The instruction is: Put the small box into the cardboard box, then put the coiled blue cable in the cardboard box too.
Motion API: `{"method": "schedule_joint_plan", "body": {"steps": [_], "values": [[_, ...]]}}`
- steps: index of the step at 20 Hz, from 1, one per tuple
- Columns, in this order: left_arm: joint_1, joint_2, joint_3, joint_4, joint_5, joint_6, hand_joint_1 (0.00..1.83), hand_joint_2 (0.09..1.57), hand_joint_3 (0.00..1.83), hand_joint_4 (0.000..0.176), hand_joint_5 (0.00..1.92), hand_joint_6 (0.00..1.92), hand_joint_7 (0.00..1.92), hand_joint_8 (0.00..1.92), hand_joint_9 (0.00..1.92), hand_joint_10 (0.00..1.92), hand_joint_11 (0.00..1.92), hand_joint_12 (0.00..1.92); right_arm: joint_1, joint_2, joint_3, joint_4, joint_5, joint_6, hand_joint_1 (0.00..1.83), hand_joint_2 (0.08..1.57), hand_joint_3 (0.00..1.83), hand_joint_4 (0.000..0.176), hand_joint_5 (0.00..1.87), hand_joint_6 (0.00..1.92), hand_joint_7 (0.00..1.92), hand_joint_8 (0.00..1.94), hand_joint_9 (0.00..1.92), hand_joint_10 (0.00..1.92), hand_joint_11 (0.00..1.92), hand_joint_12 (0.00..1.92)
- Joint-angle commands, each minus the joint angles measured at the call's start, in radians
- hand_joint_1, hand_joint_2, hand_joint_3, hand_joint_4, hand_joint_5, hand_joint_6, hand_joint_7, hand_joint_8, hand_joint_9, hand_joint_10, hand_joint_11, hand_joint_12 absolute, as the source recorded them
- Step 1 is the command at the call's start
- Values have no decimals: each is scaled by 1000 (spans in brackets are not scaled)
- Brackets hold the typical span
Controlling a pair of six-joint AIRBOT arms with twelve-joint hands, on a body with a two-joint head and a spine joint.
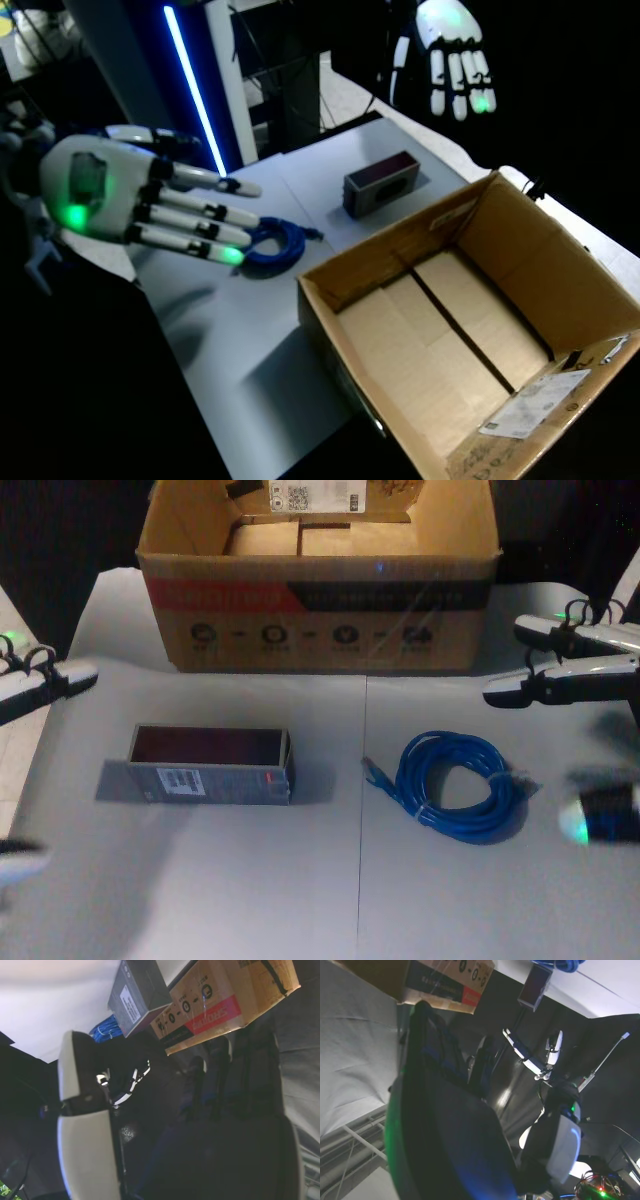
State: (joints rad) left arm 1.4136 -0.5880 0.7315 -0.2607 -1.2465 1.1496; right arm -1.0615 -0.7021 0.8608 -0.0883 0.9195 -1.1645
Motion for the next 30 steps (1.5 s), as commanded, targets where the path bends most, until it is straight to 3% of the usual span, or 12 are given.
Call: {"method": "schedule_joint_plan", "body": {"steps": [1, 7, 11, 12, 13, 15, 16, 17, 18, 20, 24, 30], "values": [[-12, -8, 5, -8, -106, -3, 0, 1081, 0, 176, 199, 1, 137, 0, 129, 0, 21, 217, 15, -3, 3, 21, 117, 5, 4, 1204, 16, 176, 154, 3, 0, 0, 0, 0, 0, 0], [-62, -39, 31, 9, -54, -3, 145, 1040, 0, 176, 186, 0, 138, 0, 119, 0, 0, 111, 15, -8, 6, 23, 106, 5, 41, 1229, 2, 176, 129, 0, 0, 0, 0, 0, 0, 0], [-180, -86, 69, 73, 60, -3, 307, 1008, 0, 176, 227, 5, 156, 12, 108, 11, 47, 35, 15, -9, 6, 22, 106, 5, 533, 1099, 0, 176, 67, 13, 0, 0, 21, 7, 36, 17], [-185, -93, 72, 75, 65, -3, 281, 1012, 0, 176, 236, 7, 173, 13, 134, 17, 54, 38, 15, -12, 8, 22, 104, 5, 692, 1096, 0, 31, 506, 45, 420, 36, 491, 25, 284, 590], [-185, -94, 72, 75, 66, -3, 274, 1022, 4, 176, 231, 3, 178, 10, 142, 15, 50, 37, 15, -14, 9, 22, 103, 5, 974, 1170, 7, 0, 819, 964, 909, 28, 1037, 142, 779, 1019], [-186, -95, 73, 75, 68, -3, 276, 1028, 5, 176, 237, 5, 182, 9, 150, 14, 48, 36, 15, -14, 9, 22, 103, 5, 999, 1250, 0, 0, 736, 1353, 1163, 13, 1242, 594, 1149, 1097], [-186, -95, 74, 74, 71, -3, 293, 1028, 3, 176, 243, 5, 189, 8, 161, 14, 58, 42, 15, -14, 9, 22, 103, 5, 777, 1240, 0, 0, 699, 608, 1067, 2, 1130, 736, 1033, 1160], [-186, -95, 74, 74, 73, -3, 312, 1023, 0, 176, 245, 4, 189, 6, 164, 11, 61, 44, 15, -13, 9, 22, 103, 5, 572, 1163, 0, 99, 426, 37, 546, 0, 596, 136, 288, 1102], [-186, -95, 74, 75, 75, -3, 337, 1016, 0, 176, 247, 4, 180, 1, 154, 5, 54, 42, 15, -13, 9, 21, 103, 5, 468, 1123, 0, 173, 226, 2, 176, 3, 248, 8, 11, 814], [-187, -95, 76, 75, 78, -3, 332, 1013, 0, 176, 234, 0, 186, 2, 131, 0, 34, 35, 15, -12, 10, 22, 103, 5, 557, 998, 0, 176, 125, 0, 0, 0, 0, 0, 0, 9], [-220, -96, 85, 101, 103, -3, 368, 982, 0, 176, 241, 2, 190, 1, 121, 0, 29, 36, 15, -12, 10, 22, 103, 5, 552, 986, 0, 176, 140, 6, 0, 0, 0, 0, 0, 0], [-463, -177, 151, 280, 346, -3, 516, 888, 0, 176, 261, 5, 182, 6, 137, 9, 53, 59, 15, -11, 10, 22, 103, 5, 517, 1050, 12, 176, 83, 1, 0, 0, 0, 0, 0, 0]]}}
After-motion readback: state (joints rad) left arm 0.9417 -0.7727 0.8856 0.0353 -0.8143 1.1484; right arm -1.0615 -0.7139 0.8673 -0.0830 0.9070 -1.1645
